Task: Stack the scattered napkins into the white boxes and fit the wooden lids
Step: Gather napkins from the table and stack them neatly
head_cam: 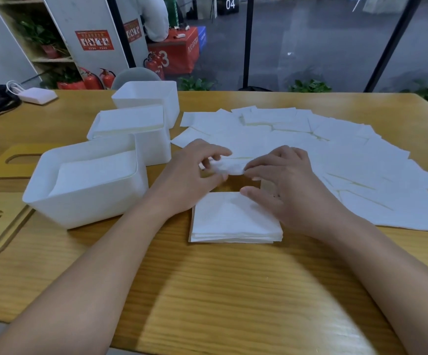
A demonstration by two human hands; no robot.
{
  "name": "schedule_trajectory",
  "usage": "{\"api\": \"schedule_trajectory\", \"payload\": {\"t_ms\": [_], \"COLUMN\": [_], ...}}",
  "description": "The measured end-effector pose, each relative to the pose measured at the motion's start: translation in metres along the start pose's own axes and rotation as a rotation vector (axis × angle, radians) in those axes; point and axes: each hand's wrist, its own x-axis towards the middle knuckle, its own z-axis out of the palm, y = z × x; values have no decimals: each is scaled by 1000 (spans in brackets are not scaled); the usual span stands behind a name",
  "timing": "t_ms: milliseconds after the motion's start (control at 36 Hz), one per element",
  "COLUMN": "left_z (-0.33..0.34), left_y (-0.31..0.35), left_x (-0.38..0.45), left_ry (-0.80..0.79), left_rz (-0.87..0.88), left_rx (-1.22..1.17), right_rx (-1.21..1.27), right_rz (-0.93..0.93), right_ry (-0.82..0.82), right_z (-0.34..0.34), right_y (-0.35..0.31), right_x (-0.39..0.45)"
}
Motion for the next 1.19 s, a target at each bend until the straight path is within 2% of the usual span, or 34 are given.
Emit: {"api": "schedule_trajectory", "payload": {"t_ms": [83, 222, 333, 444, 528, 611, 750, 833, 889, 1028, 1194], "left_z": [2, 8, 6, 4, 0, -2, -5, -12, -17, -25, -27], "left_y": [3, -3, 0, -1, -4, 2, 9, 8, 9, 18, 13], "left_x": [-1, 1, 2, 3, 3, 0, -1, -1, -2, -8, -8], "left_ry": [-37, -23, -24, 1, -8, -9, 96, 59, -1, -220, -345], "left_rz": [44, 113, 140, 68, 34, 62, 113, 84, 50, -25, -72], "left_rx": [3, 27, 16, -153, -188, -269, -415, -450, -434, -257, -150], "right_rx": [99, 133, 266, 394, 503, 556, 616, 671, 691, 638, 565], "right_rz": [-36, -5, 131, 236, 305, 329, 302, 314, 350, 440, 415], "right_ry": [138, 258, 244, 250, 269, 271, 344, 373, 313, -14, -129], "right_z": [-5, -8, -10, -11, -12, -11, -16, -21, -22, -19, -18], "right_y": [-1, -1, -2, -2, 2, 3, 1, 2, 3, 6, 5], "right_x": [-1, -4, -6, -8, -6, -5, -4, -2, -3, -6, -8]}}
